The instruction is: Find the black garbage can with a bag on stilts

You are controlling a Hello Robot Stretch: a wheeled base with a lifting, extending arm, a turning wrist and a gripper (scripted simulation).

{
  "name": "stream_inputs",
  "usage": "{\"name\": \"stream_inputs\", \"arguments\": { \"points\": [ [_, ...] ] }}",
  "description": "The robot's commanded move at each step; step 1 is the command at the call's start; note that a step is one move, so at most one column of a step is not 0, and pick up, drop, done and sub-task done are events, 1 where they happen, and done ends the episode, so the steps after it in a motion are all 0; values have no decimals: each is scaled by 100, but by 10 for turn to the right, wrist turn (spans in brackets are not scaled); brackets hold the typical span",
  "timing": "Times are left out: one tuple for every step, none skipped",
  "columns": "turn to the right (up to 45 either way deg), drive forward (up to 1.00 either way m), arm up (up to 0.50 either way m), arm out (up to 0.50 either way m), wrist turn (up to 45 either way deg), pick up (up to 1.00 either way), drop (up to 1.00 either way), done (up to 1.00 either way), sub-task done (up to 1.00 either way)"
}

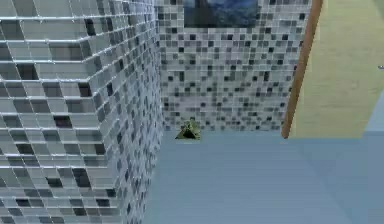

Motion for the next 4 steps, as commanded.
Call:
{"name": "stream_inputs", "arguments": {
  "points": [
    [390,0,0,0,0,0,0,0,0],
    [0,95,0,0,0,0,0,0,0],
    [60,0,0,0,0,0,0,0,0],
    [0,45,0,0,0,0,0,0,0]
  ]
}}
